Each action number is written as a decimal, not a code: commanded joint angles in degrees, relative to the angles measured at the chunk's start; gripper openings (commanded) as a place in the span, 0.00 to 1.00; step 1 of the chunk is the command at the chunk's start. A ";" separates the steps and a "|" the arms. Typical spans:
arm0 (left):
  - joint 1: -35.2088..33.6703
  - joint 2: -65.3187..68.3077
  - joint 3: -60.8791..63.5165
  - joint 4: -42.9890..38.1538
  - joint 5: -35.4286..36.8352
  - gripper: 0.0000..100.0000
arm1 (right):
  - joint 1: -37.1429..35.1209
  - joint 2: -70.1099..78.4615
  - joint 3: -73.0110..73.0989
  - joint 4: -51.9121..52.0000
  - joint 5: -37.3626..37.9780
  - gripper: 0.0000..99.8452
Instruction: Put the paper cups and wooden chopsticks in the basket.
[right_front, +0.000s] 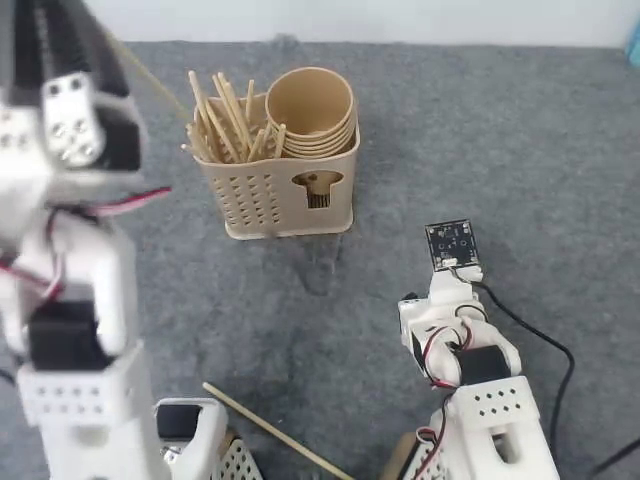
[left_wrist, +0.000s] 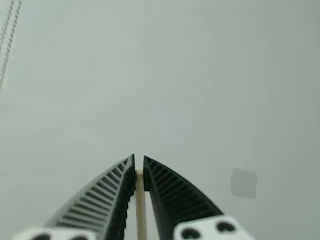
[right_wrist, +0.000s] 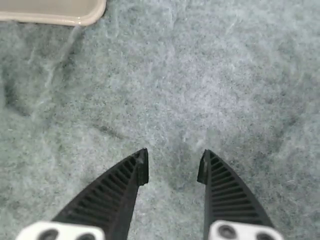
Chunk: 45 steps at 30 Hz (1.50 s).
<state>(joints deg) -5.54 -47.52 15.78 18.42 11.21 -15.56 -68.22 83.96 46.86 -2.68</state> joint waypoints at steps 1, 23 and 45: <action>0.70 2.64 -1.19 0.62 0.79 0.01 | 0.75 -0.75 -0.62 -1.01 0.70 0.18; 3.60 5.98 4.35 0.44 -1.23 0.34 | 0.40 -0.75 -0.62 -0.92 0.70 0.18; -42.81 1.58 9.71 37.45 -1.32 0.24 | 0.31 -1.27 -2.64 2.51 0.62 0.18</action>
<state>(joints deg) -43.16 -45.32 19.12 60.97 10.42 -15.56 -68.22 83.96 47.65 -2.68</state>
